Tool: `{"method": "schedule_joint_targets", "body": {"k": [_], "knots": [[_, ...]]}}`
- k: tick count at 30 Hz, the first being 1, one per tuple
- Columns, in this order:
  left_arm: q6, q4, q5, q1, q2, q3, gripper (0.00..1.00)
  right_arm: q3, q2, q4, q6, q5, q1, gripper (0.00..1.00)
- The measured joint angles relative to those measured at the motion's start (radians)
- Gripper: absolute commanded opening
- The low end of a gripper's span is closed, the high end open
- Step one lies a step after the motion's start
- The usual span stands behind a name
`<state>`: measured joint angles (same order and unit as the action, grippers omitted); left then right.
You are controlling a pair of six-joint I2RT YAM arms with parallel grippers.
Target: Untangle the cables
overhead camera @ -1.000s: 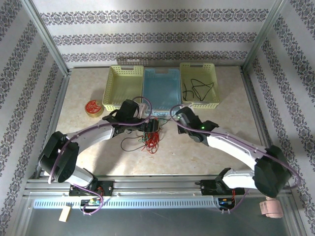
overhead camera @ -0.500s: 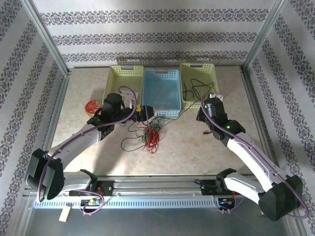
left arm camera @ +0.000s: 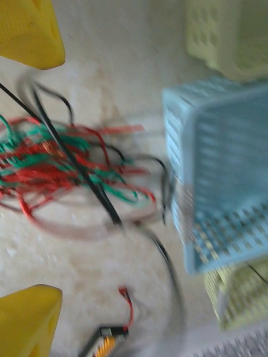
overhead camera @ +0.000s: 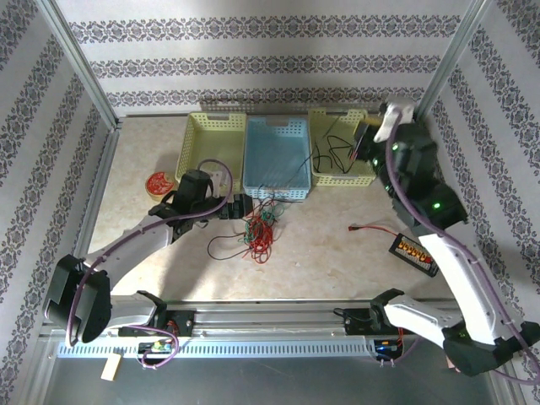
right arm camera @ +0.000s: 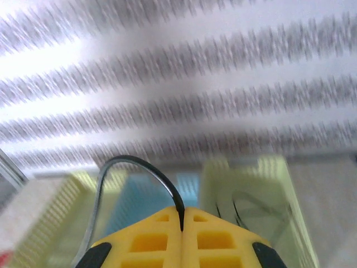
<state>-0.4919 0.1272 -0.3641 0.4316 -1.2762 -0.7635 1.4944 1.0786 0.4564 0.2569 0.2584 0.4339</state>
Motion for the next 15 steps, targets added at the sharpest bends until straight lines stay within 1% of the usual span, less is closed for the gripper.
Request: {"method": "schedule_joint_targets", "body": {"k": [5, 10, 15], "knots": [[0.044, 0.039, 0.059, 0.069, -0.037, 0.006, 0.99, 0.343, 0.153, -0.027, -0.086, -0.048, 0.001, 0.00], [0.069, 0.039, 0.086, 0.123, -0.101, 0.006, 0.99, 0.591, 0.313, -0.032, -0.130, -0.106, 0.003, 0.00], [0.097, 0.042, 0.103, 0.142, -0.128, 0.004, 0.99, 0.792, 0.455, -0.011, -0.187, -0.108, 0.016, 0.00]]}}
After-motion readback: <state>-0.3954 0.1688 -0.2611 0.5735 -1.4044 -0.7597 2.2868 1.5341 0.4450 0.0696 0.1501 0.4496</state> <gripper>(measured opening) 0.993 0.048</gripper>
